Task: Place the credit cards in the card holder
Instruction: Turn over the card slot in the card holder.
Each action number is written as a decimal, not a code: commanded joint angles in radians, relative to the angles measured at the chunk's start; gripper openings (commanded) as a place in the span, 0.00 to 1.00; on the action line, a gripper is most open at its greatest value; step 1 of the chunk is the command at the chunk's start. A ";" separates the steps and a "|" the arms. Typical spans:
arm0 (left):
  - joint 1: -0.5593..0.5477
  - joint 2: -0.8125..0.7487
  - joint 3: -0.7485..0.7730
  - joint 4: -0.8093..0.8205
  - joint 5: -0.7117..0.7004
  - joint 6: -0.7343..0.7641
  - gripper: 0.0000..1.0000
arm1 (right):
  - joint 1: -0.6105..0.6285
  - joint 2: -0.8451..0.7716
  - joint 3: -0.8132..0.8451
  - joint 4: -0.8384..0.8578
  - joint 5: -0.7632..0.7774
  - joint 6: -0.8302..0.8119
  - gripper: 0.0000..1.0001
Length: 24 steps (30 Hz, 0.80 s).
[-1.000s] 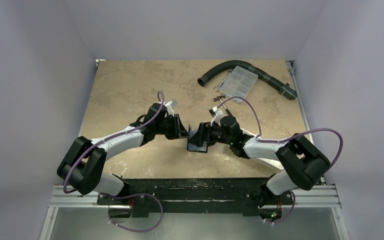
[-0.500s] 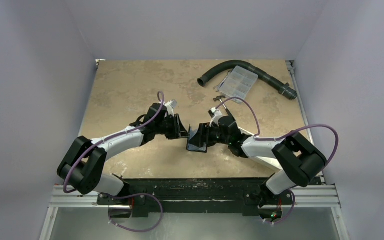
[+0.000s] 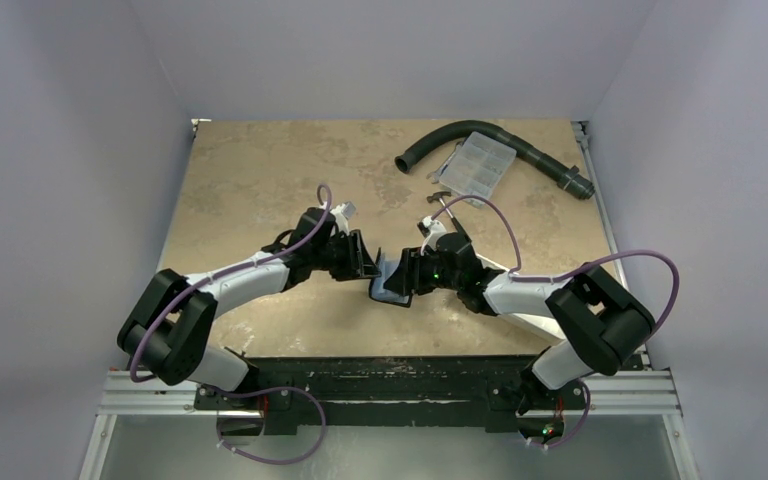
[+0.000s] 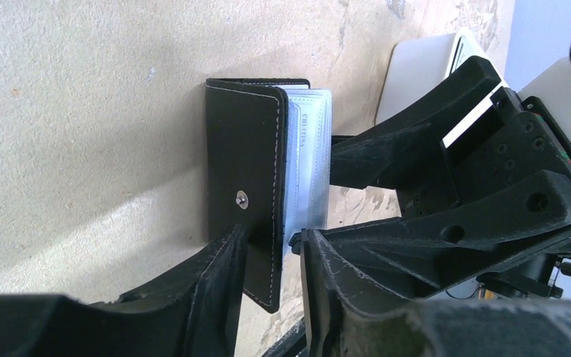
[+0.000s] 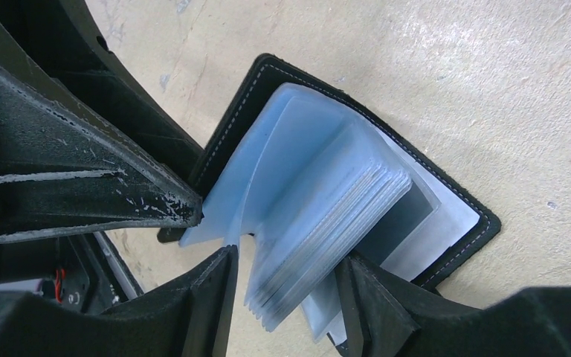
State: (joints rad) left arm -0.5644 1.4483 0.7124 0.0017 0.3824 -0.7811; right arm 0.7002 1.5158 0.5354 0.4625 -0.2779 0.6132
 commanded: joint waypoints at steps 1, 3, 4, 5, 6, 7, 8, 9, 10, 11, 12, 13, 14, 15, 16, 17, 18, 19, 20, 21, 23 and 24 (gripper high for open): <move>-0.006 0.006 0.035 0.000 -0.013 0.032 0.39 | 0.005 -0.026 0.037 0.003 0.021 -0.024 0.58; -0.007 0.007 0.033 0.000 -0.012 0.036 0.43 | 0.005 -0.022 0.037 0.004 0.018 -0.024 0.57; -0.008 0.011 0.034 0.000 -0.009 0.040 0.45 | 0.005 -0.022 0.037 0.007 0.015 -0.025 0.57; -0.007 0.017 0.036 0.000 -0.006 0.043 0.47 | 0.005 -0.022 0.037 0.013 0.010 -0.024 0.57; -0.008 0.025 0.037 0.000 -0.002 0.048 0.48 | 0.005 -0.019 0.036 0.019 0.003 -0.025 0.57; -0.009 0.033 0.039 0.000 0.000 0.051 0.48 | 0.005 -0.018 0.036 0.024 -0.003 -0.023 0.58; -0.010 0.039 0.041 0.000 -0.003 0.054 0.47 | 0.005 -0.018 0.037 0.025 -0.005 -0.023 0.59; -0.011 0.045 0.041 -0.017 -0.011 0.056 0.44 | 0.005 -0.020 0.038 0.022 -0.005 -0.024 0.61; -0.012 0.052 0.042 -0.040 -0.023 0.060 0.40 | 0.005 -0.025 0.039 0.017 0.000 -0.026 0.63; -0.011 0.057 0.046 -0.062 -0.043 0.066 0.39 | 0.005 -0.033 0.039 0.008 0.006 -0.031 0.65; -0.011 0.060 0.050 -0.086 -0.069 0.077 0.38 | 0.005 -0.043 0.037 -0.003 0.011 -0.037 0.67; -0.012 0.058 0.050 -0.104 -0.095 0.084 0.37 | 0.005 -0.054 0.035 -0.016 0.017 -0.044 0.69; -0.012 0.052 0.045 -0.116 -0.115 0.087 0.37 | 0.004 -0.064 0.035 -0.033 0.024 -0.050 0.71; -0.011 0.043 0.039 -0.124 -0.135 0.090 0.36 | 0.005 -0.075 0.033 -0.047 0.027 -0.056 0.73; -0.011 0.032 0.028 -0.128 -0.149 0.091 0.35 | 0.005 -0.085 0.033 -0.062 0.031 -0.063 0.75; -0.011 0.021 0.018 -0.130 -0.161 0.090 0.34 | 0.005 -0.095 0.032 -0.077 0.042 -0.070 0.76; -0.011 0.010 0.007 -0.131 -0.174 0.090 0.34 | 0.005 -0.105 0.031 -0.093 0.058 -0.078 0.78; -0.010 -0.001 -0.004 -0.131 -0.178 0.087 0.33 | 0.005 -0.113 0.033 -0.110 0.065 -0.085 0.78; -0.011 -0.013 -0.016 -0.128 -0.183 0.085 0.33 | 0.005 -0.122 0.036 -0.130 0.087 -0.095 0.79; -0.011 -0.025 -0.027 -0.126 -0.188 0.082 0.32 | 0.005 -0.131 0.037 -0.149 0.102 -0.104 0.80; -0.011 -0.044 -0.049 -0.126 -0.200 0.079 0.32 | 0.005 -0.147 0.041 -0.178 0.124 -0.115 0.81; -0.011 -0.055 -0.063 -0.126 -0.207 0.080 0.31 | 0.005 -0.151 0.043 -0.187 0.132 -0.121 0.81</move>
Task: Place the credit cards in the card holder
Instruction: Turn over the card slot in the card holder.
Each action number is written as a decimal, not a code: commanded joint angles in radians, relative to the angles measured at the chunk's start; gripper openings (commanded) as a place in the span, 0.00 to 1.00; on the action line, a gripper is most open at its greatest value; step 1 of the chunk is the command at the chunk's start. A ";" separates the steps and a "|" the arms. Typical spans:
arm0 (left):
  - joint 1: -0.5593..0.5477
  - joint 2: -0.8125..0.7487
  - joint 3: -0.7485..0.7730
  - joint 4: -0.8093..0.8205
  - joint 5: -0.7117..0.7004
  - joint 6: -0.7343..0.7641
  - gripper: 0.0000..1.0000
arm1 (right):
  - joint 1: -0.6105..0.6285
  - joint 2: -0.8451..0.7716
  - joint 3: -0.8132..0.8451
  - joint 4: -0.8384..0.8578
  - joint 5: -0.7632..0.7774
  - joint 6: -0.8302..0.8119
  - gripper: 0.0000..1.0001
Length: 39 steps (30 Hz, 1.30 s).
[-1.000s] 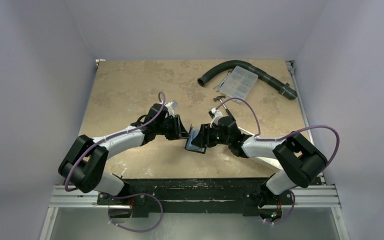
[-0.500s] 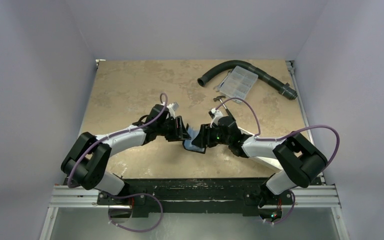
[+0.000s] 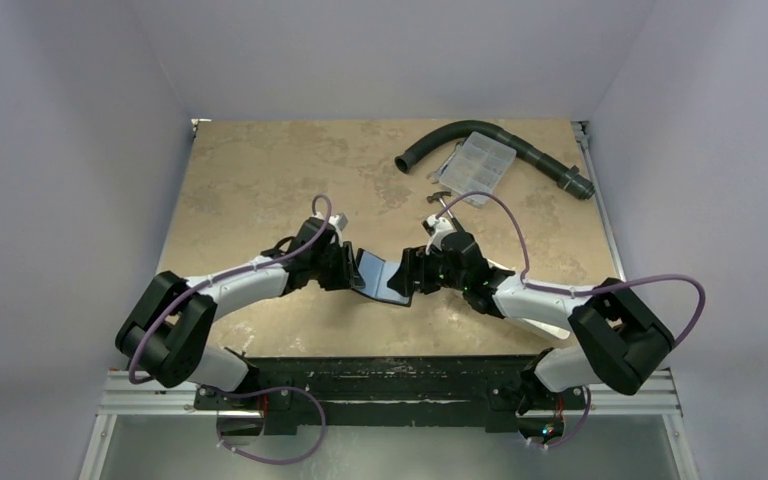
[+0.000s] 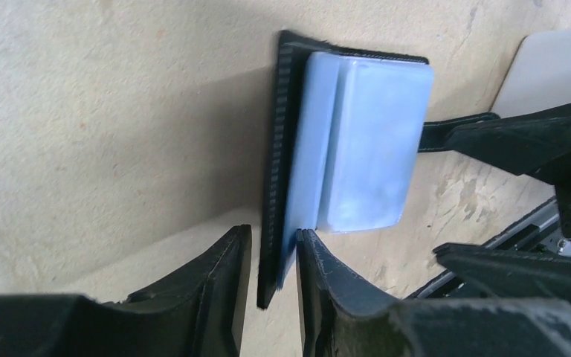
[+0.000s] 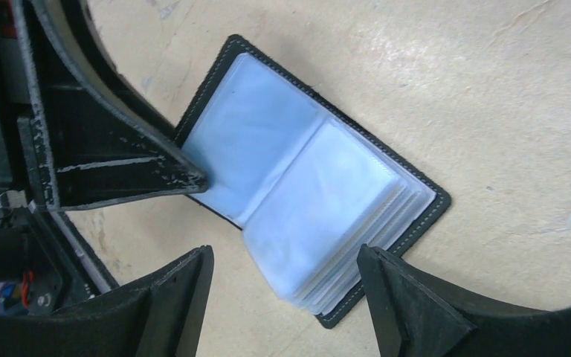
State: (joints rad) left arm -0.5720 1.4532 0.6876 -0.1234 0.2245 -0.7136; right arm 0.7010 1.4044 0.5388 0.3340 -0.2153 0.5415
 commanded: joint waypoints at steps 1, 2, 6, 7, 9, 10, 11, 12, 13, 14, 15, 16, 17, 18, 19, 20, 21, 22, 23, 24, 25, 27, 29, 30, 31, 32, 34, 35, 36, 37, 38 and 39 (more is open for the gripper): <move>-0.003 -0.065 -0.047 -0.001 -0.056 0.013 0.31 | 0.005 -0.042 0.041 -0.061 0.071 -0.052 0.81; -0.003 -0.066 -0.054 -0.001 -0.061 0.015 0.31 | 0.005 -0.041 0.043 -0.059 0.068 -0.053 0.81; -0.003 -0.066 -0.072 0.011 -0.065 0.015 0.26 | 0.004 -0.021 0.060 -0.033 0.031 -0.049 0.81; -0.003 -0.066 -0.075 0.015 -0.065 0.015 0.25 | 0.005 -0.014 0.064 -0.025 0.023 -0.045 0.81; -0.002 -0.065 -0.081 0.022 -0.062 0.015 0.22 | 0.005 0.001 0.069 -0.006 0.004 -0.032 0.81; -0.003 -0.065 -0.084 0.028 -0.059 0.012 0.21 | 0.005 0.012 0.071 0.007 -0.009 -0.025 0.81; -0.003 -0.065 -0.089 0.034 -0.055 0.010 0.20 | 0.005 0.021 0.074 0.018 -0.024 -0.016 0.81; -0.003 -0.065 -0.094 0.039 -0.052 0.008 0.19 | 0.006 0.030 0.077 0.032 -0.037 -0.007 0.79; -0.003 -0.065 -0.100 0.043 -0.049 0.007 0.19 | 0.009 0.037 0.079 0.042 -0.044 0.000 0.79; -0.003 -0.065 -0.105 0.046 -0.047 0.005 0.19 | 0.014 0.041 0.081 0.047 -0.044 0.005 0.78; -0.003 -0.065 -0.110 0.049 -0.045 0.003 0.18 | 0.019 0.045 0.084 0.050 -0.044 0.007 0.78; -0.002 -0.066 -0.115 0.053 -0.042 0.003 0.18 | 0.022 0.051 0.086 0.052 -0.045 0.009 0.78; -0.003 -0.066 -0.119 0.057 -0.039 -0.001 0.17 | 0.026 0.058 0.090 0.054 -0.046 0.009 0.77; -0.003 -0.067 -0.124 0.060 -0.036 -0.004 0.17 | 0.029 0.065 0.094 0.051 -0.049 0.009 0.76; -0.002 -0.067 -0.125 0.063 -0.035 -0.004 0.16 | 0.033 0.073 0.097 0.049 -0.049 0.008 0.76; -0.002 -0.068 -0.127 0.063 -0.033 -0.003 0.16 | 0.035 0.074 0.098 0.050 -0.048 0.009 0.75; -0.002 -0.068 -0.128 0.064 -0.030 -0.005 0.15 | 0.039 0.074 0.097 0.051 -0.044 0.010 0.75; -0.002 -0.071 -0.128 0.065 -0.029 -0.004 0.15 | 0.041 0.073 0.097 0.051 -0.043 0.011 0.75; -0.003 -0.072 -0.131 0.066 -0.025 -0.006 0.15 | 0.045 0.073 0.099 0.050 -0.041 0.011 0.74; -0.003 -0.074 -0.134 0.071 -0.019 -0.008 0.14 | 0.047 0.074 0.099 0.049 -0.042 0.011 0.73; -0.003 -0.073 -0.137 0.075 -0.013 -0.012 0.13 | 0.049 0.074 0.100 0.046 -0.042 0.011 0.72; -0.003 -0.078 -0.145 0.081 -0.004 -0.020 0.12 | 0.051 0.070 0.101 0.023 -0.021 0.010 0.71; -0.003 -0.085 -0.154 0.083 -0.002 -0.023 0.11 | 0.051 0.054 0.097 -0.008 0.017 0.001 0.71; -0.003 -0.089 -0.157 0.084 -0.002 -0.025 0.11 | 0.050 0.043 0.096 -0.019 0.026 -0.003 0.71; -0.002 -0.093 -0.159 0.084 -0.002 -0.026 0.11 | 0.050 0.031 0.096 -0.032 0.037 -0.006 0.71; -0.002 -0.096 -0.163 0.084 -0.001 -0.026 0.11 | 0.051 0.018 0.096 -0.044 0.045 -0.009 0.71; -0.003 -0.101 -0.170 0.086 0.002 -0.029 0.11 | 0.053 -0.008 0.101 -0.071 0.055 -0.014 0.71; -0.003 -0.102 -0.171 0.087 0.004 -0.029 0.10 | 0.058 -0.023 0.103 -0.081 0.063 -0.017 0.72; -0.003 -0.103 -0.171 0.089 0.004 -0.029 0.10 | 0.063 -0.034 0.106 -0.089 0.067 -0.020 0.72; -0.003 -0.103 -0.172 0.088 0.004 -0.029 0.10 | 0.068 -0.040 0.109 -0.092 0.066 -0.023 0.72; -0.003 -0.102 -0.173 0.091 0.005 -0.030 0.10 | 0.071 -0.042 0.113 -0.091 0.063 -0.023 0.72; -0.002 -0.101 -0.173 0.093 0.006 -0.030 0.10 | 0.073 -0.039 0.115 -0.084 0.054 -0.021 0.72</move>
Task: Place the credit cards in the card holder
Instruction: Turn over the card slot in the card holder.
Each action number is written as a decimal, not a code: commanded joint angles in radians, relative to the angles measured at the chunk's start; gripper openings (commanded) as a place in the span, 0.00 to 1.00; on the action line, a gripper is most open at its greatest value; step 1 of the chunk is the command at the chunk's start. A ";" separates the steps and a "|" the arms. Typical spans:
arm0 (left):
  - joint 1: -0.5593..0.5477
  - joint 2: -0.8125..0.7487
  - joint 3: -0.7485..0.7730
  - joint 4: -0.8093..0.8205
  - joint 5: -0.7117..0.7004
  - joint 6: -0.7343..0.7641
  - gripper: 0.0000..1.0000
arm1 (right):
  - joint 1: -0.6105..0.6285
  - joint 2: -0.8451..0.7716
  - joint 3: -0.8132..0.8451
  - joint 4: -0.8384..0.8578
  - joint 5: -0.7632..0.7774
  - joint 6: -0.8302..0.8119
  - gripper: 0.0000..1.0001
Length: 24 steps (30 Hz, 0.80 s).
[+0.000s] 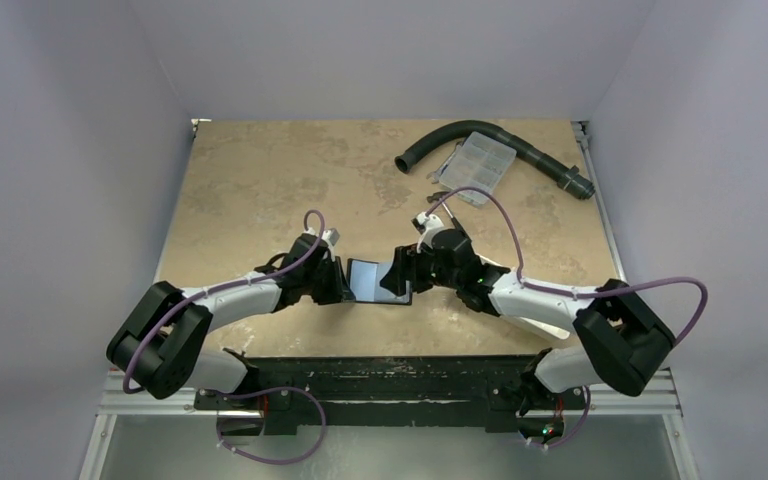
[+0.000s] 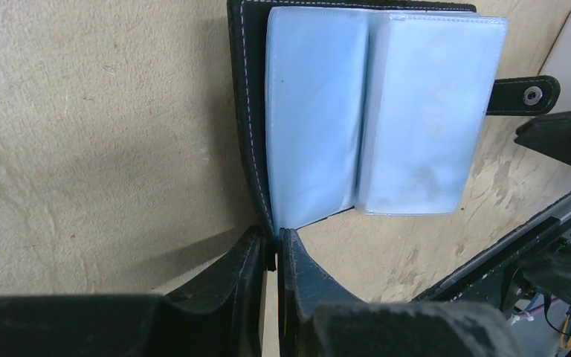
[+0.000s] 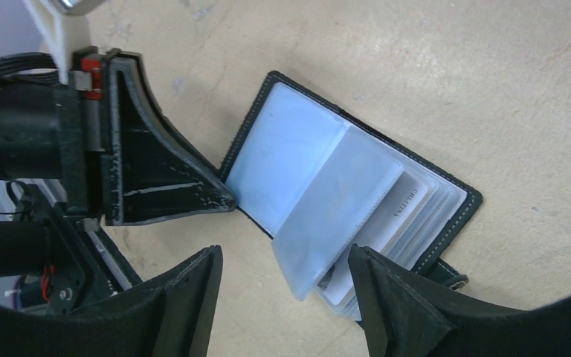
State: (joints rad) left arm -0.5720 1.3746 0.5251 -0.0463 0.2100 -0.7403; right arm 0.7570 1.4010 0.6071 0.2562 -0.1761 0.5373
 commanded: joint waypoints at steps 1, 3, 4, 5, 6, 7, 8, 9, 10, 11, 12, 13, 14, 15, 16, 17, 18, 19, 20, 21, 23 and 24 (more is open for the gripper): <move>-0.003 -0.022 -0.011 0.017 0.022 -0.006 0.10 | 0.017 -0.025 0.048 0.006 -0.005 -0.013 0.71; -0.003 -0.020 -0.010 0.020 0.025 -0.006 0.10 | 0.018 0.007 0.048 0.035 -0.035 0.001 0.69; -0.002 -0.021 -0.009 0.019 0.026 -0.007 0.10 | 0.018 0.020 0.047 0.050 -0.045 0.008 0.68; -0.003 -0.023 -0.008 0.019 0.028 -0.007 0.10 | 0.018 0.030 0.046 0.063 -0.051 0.013 0.67; -0.003 -0.025 -0.008 0.015 0.029 -0.007 0.10 | 0.018 0.037 0.045 0.070 -0.052 0.017 0.65; -0.003 -0.028 -0.008 0.013 0.029 -0.007 0.10 | 0.018 0.044 0.045 0.073 -0.048 0.019 0.65; -0.003 -0.030 -0.008 0.013 0.028 -0.007 0.10 | 0.018 0.048 0.044 0.070 -0.041 0.019 0.65; -0.003 -0.035 -0.009 0.010 0.028 -0.006 0.10 | 0.018 0.050 0.045 0.065 -0.031 0.017 0.64; -0.003 -0.037 -0.009 0.009 0.027 -0.005 0.10 | 0.018 0.050 0.044 0.054 -0.021 0.013 0.65; -0.003 -0.038 -0.010 0.007 0.026 -0.005 0.10 | 0.018 0.049 0.043 0.047 -0.012 0.011 0.65; -0.003 -0.039 -0.010 0.007 0.026 -0.005 0.10 | 0.018 0.048 0.042 0.041 -0.006 0.009 0.65; -0.003 -0.037 -0.009 0.010 0.028 -0.006 0.10 | 0.018 0.047 0.038 0.042 -0.005 0.008 0.65; -0.002 -0.036 -0.009 0.013 0.031 -0.006 0.10 | 0.018 0.050 0.034 0.047 -0.008 0.009 0.65; -0.003 -0.034 -0.009 0.017 0.035 -0.008 0.10 | 0.018 0.053 0.030 0.056 -0.018 0.011 0.65; -0.002 -0.032 -0.009 0.021 0.038 -0.008 0.10 | 0.019 0.059 0.029 0.066 -0.024 0.014 0.65; -0.002 -0.031 -0.009 0.024 0.042 -0.010 0.10 | 0.020 0.068 0.028 0.076 -0.028 0.018 0.65; -0.002 -0.030 -0.010 0.027 0.043 -0.011 0.10 | 0.022 0.080 0.030 0.088 -0.035 0.021 0.65; -0.002 -0.031 -0.009 0.028 0.043 -0.011 0.10 | 0.022 0.093 0.034 0.097 -0.041 0.024 0.65; -0.003 -0.030 -0.009 0.028 0.045 -0.010 0.10 | 0.023 0.107 0.041 0.104 -0.047 0.026 0.65; -0.002 -0.029 -0.007 0.026 0.046 -0.011 0.10 | 0.026 0.119 0.047 0.110 -0.051 0.027 0.65; -0.003 -0.032 -0.008 0.025 0.050 -0.010 0.10 | 0.033 0.143 0.065 0.116 -0.052 0.026 0.65; -0.003 -0.033 -0.010 0.024 0.051 -0.011 0.10 | 0.036 0.153 0.075 0.115 -0.052 0.026 0.64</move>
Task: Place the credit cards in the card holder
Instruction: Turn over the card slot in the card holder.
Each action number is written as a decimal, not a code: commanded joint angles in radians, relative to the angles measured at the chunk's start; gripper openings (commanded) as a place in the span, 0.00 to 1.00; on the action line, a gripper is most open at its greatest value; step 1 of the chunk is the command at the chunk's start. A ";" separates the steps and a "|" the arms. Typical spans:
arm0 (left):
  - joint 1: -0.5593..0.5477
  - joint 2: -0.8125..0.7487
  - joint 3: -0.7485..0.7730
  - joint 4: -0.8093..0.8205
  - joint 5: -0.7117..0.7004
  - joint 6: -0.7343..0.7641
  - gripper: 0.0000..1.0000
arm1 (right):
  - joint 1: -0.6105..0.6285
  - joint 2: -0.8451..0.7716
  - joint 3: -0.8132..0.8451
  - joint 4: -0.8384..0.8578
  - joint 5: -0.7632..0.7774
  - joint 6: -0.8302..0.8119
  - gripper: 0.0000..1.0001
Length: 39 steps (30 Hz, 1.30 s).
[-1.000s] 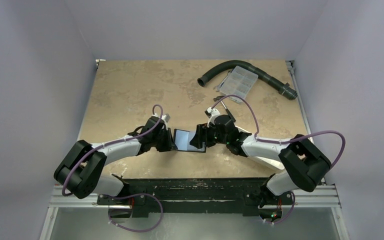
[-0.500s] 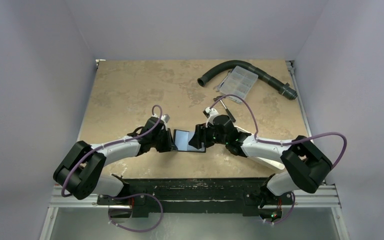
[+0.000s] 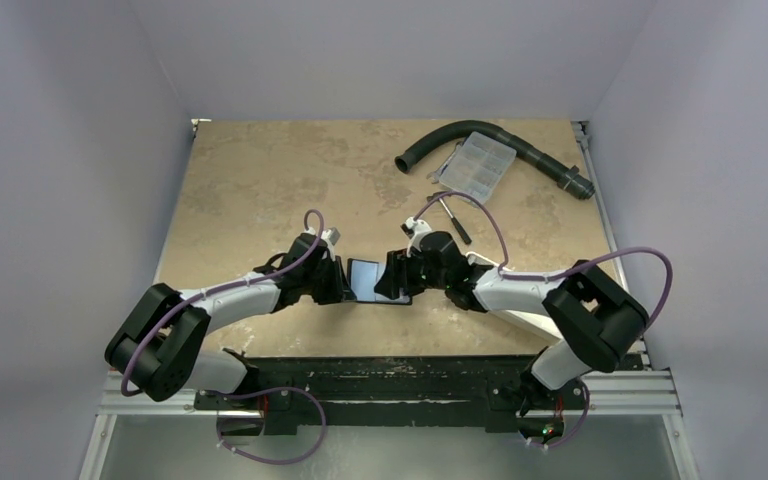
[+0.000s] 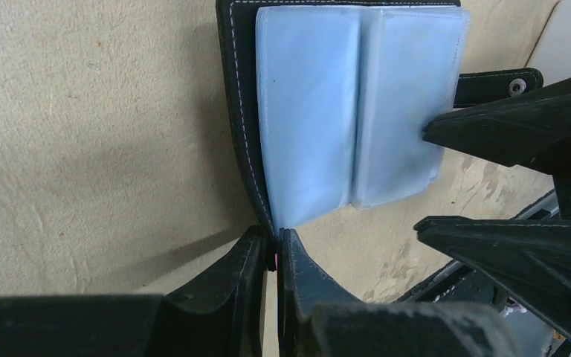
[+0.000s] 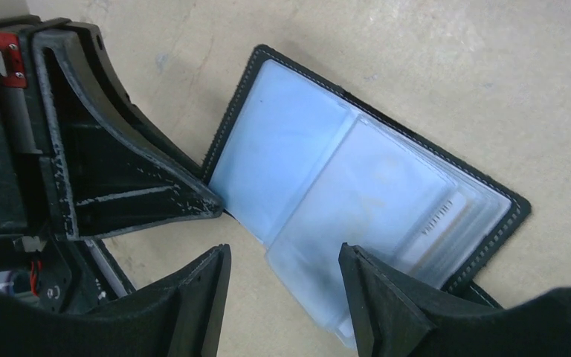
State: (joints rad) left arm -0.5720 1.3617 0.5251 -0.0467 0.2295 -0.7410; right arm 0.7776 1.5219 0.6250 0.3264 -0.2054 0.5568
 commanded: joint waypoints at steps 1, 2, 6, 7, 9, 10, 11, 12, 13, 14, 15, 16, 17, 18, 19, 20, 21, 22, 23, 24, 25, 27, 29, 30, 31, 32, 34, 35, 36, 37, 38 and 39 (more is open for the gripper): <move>-0.003 -0.021 -0.011 0.025 0.033 -0.010 0.10 | 0.020 0.043 0.066 0.046 -0.024 0.007 0.64; -0.003 -0.022 -0.011 0.025 0.034 -0.011 0.10 | 0.024 0.053 0.073 0.049 -0.027 0.008 0.64; -0.003 -0.023 -0.014 0.031 0.042 -0.015 0.10 | 0.036 0.091 0.098 0.085 -0.065 0.023 0.64; -0.003 -0.023 -0.014 0.031 0.043 -0.017 0.10 | 0.039 0.099 0.103 0.104 -0.080 0.031 0.64; -0.003 -0.023 -0.014 0.031 0.043 -0.015 0.10 | 0.040 0.118 0.109 0.154 -0.142 0.055 0.65; -0.002 -0.025 -0.014 0.028 0.043 -0.015 0.11 | 0.040 0.123 0.110 0.174 -0.162 0.067 0.65; -0.003 -0.028 -0.011 0.022 0.037 -0.010 0.11 | 0.040 0.120 0.111 0.180 -0.167 0.074 0.65; -0.003 -0.035 -0.009 0.013 0.030 -0.007 0.11 | 0.040 0.109 0.109 0.171 -0.162 0.076 0.66; -0.003 -0.041 -0.007 0.005 0.025 -0.004 0.11 | 0.039 0.092 0.106 0.151 -0.141 0.076 0.66; -0.003 -0.045 -0.004 0.000 0.020 -0.001 0.11 | 0.038 0.069 0.106 0.114 -0.107 0.063 0.67; -0.003 -0.047 -0.006 -0.001 0.019 0.000 0.11 | 0.038 0.046 0.106 0.066 -0.073 0.042 0.68; -0.002 -0.047 -0.006 -0.003 0.020 0.001 0.11 | 0.038 0.021 0.109 0.013 -0.034 0.022 0.68; -0.003 -0.045 -0.008 -0.002 0.019 0.002 0.11 | 0.038 0.000 0.110 -0.038 0.004 0.006 0.69; -0.002 -0.042 -0.010 0.000 0.019 0.003 0.11 | 0.038 -0.019 0.106 -0.075 0.031 -0.006 0.70; -0.002 -0.039 -0.013 0.003 0.020 0.002 0.11 | 0.038 -0.038 0.100 -0.098 0.051 -0.011 0.70; -0.002 -0.037 -0.016 0.009 0.023 0.002 0.11 | 0.038 -0.051 0.090 -0.109 0.062 -0.013 0.70; -0.003 -0.034 -0.019 0.013 0.026 0.001 0.10 | 0.038 -0.059 0.082 -0.111 0.064 -0.013 0.70; -0.003 -0.032 -0.021 0.017 0.027 0.000 0.10 | 0.038 -0.063 0.077 -0.115 0.064 -0.013 0.70; -0.003 -0.030 -0.021 0.017 0.028 0.000 0.10 | 0.038 -0.063 0.072 -0.122 0.065 -0.013 0.70; -0.003 -0.030 -0.021 0.015 0.028 -0.001 0.10 | 0.038 -0.064 0.066 -0.118 0.065 -0.012 0.70; -0.003 -0.033 -0.021 0.015 0.029 0.001 0.10 | 0.038 -0.066 0.054 -0.108 0.063 -0.008 0.70; -0.003 -0.036 -0.022 0.012 0.028 0.003 0.10 | 0.038 -0.061 0.042 -0.092 0.058 -0.001 0.70; -0.003 -0.036 -0.018 0.007 0.027 0.004 0.10 | 0.038 -0.050 0.042 -0.088 0.056 0.003 0.70; -0.003 -0.036 -0.018 0.005 0.027 0.006 0.10 | 0.038 -0.044 0.042 -0.083 0.054 0.003 0.70; -0.003 -0.036 -0.018 0.004 0.028 0.006 0.10 | 0.038 -0.038 0.042 -0.078 0.053 0.002 0.69; -0.003 -0.038 -0.018 0.004 0.027 0.005 0.10 | 0.038 -0.031 0.042 -0.075 0.054 0.002 0.69; -0.003 -0.039 -0.020 0.005 0.027 0.005 0.10 | 0.038 -0.019 0.050 -0.084 0.078 0.000 0.69; -0.003 -0.039 -0.020 0.006 0.027 0.005 0.10 | 0.038 -0.014 0.054 -0.095 0.094 -0.004 0.69; -0.003 -0.039 -0.020 0.006 0.027 0.004 0.10 | 0.038 -0.012 0.054 -0.100 0.100 -0.004 0.69; -0.003 -0.038 -0.020 0.007 0.027 0.002 0.10 | 0.038 -0.012 0.052 -0.104 0.107 -0.005 0.69; -0.003 -0.038 -0.019 0.007 0.027 0.003 0.10 | 0.038 -0.012 0.053 -0.114 0.121 -0.005 0.69; -0.003 -0.037 -0.020 0.007 0.028 0.003 0.10 | 0.038 -0.013 0.053 -0.127 0.135 -0.006 0.69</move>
State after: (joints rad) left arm -0.5720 1.3396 0.5102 -0.0460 0.2428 -0.7467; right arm 0.8131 1.5089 0.6697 0.2291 -0.1390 0.5652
